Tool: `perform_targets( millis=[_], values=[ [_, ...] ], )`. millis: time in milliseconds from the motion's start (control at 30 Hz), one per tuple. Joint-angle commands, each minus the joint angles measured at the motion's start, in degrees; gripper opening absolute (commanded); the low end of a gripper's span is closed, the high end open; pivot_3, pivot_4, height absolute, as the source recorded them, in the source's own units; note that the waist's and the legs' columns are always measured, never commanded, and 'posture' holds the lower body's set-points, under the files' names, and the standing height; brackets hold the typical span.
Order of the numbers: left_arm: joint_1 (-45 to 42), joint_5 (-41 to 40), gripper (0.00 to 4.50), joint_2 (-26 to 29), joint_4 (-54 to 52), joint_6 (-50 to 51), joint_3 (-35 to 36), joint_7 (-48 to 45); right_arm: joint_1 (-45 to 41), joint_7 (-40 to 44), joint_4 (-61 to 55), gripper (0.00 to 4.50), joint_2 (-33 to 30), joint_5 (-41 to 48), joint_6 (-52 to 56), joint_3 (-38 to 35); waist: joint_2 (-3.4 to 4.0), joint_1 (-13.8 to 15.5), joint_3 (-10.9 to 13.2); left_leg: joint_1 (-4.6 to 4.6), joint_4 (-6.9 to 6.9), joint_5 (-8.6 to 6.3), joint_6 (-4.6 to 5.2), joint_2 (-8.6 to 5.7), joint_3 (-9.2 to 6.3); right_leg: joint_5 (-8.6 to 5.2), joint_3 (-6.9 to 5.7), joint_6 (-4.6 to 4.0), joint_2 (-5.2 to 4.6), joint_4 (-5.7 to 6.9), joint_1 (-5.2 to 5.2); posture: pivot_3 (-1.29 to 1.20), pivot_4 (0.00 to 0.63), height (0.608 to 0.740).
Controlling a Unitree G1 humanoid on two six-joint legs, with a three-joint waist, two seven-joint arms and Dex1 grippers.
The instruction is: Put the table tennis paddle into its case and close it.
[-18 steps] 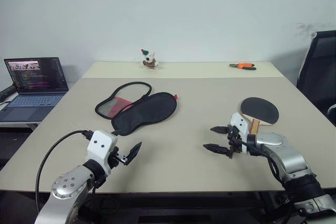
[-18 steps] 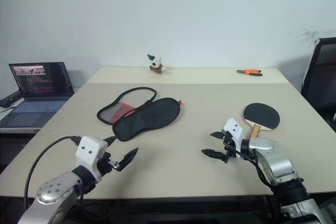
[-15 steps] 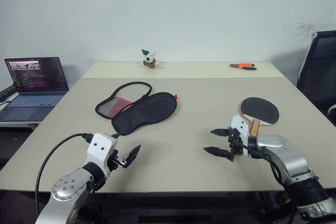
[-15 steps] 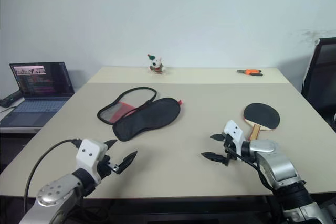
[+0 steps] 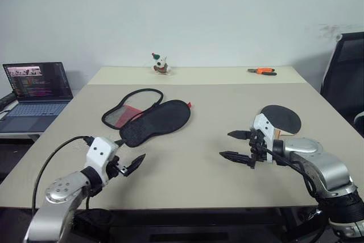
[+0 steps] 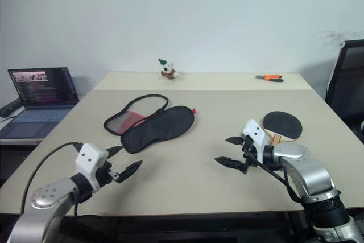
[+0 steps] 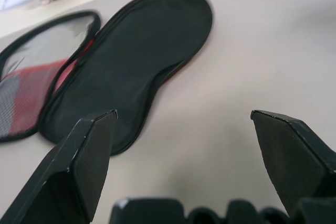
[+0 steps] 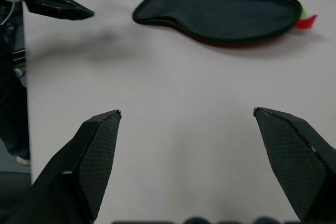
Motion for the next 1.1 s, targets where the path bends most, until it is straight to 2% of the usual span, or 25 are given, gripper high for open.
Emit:
perform_targets(
  millis=[33, 167, 267, 400, 633, 867, 1100],
  values=[
    [-3.59, 0.13, 4.45, 2.76, 6.33, -3.78, 0.64, -3.99, -0.57, -1.26, -3.27, 4.47, 0.88, 1.14, 0.35, 0.27, 0.00, -0.01, 0.00, 0.01, 0.01, 0.00, 0.00, 0.00, 0.02, -0.04, 0.02, 0.06, 0.01, 0.00, 0.00, 0.00, 0.150, 0.740],
    [-10.27, 4.24, 4.45, 4.40, 17.64, -9.70, -2.41, -6.24, 0.20, -2.16, -7.61, 4.47, 0.88, 3.57, 3.40, -0.57, -0.03, 0.08, 0.02, -0.01, 0.01, 0.02, 0.02, -0.01, 0.02, -0.06, -0.02, 0.09, 0.05, 0.02, -0.01, 0.00, 0.150, 0.740],
    [-17.00, 7.78, 4.45, 5.07, 26.79, -12.92, -7.26, -10.12, 1.07, -0.62, -9.47, 4.47, -2.04, 3.16, 2.99, -0.30, -0.05, 0.32, 0.02, -0.05, -0.02, 0.01, 0.02, -0.11, 0.02, 0.03, -0.04, -0.05, 0.04, -0.01, -0.04, 0.00, 0.150, 0.740],
    [-25.45, 10.12, 4.45, 4.68, 37.98, -16.49, -10.27, -12.86, -2.39, 0.42, -9.52, 4.47, -3.74, 2.17, -0.20, -0.19, -0.16, 0.19, 0.07, -0.09, -0.01, 0.01, 0.02, -0.23, 0.05, 0.00, -0.01, 0.03, 0.03, 0.02, -0.10, 0.00, 0.150, 0.740],
    [-34.05, 14.25, 4.45, 4.22, 53.26, -21.99, -13.66, -15.35, -4.86, -1.38, -8.14, 4.47, -1.96, 0.87, -2.46, 1.00, -0.17, -0.27, 0.07, -0.09, -0.05, 0.01, 0.03, -0.19, 0.05, 0.00, -0.02, 0.02, 0.05, 0.07, -0.15, 0.00, 0.150, 0.740],
    [-37.94, 17.00, 4.45, 4.54, 62.94, -25.07, -16.26, -20.29, -4.31, -2.78, -7.70, 4.47, -1.12, -0.13, -3.86, 1.54, -0.19, -0.16, 0.07, -0.13, -0.01, 0.01, 0.03, -0.23, 0.04, -0.01, -0.05, 0.02, 0.04, 0.09, -0.16, 0.00, 0.150, 0.740],
    [-40.25, 19.05, 4.45, 5.14, 65.65, -27.77, -17.77, -24.30, -3.28, -3.50, -7.74, 4.47, -0.39, -1.06, -5.03, 1.92, -0.19, -0.17, 0.07, -0.12, -0.01, 0.01, 0.03, -0.23, 0.04, -0.01, -0.04, 0.03, 0.05, 0.10, -0.16, 0.00, 0.150, 0.740]
  ],
)
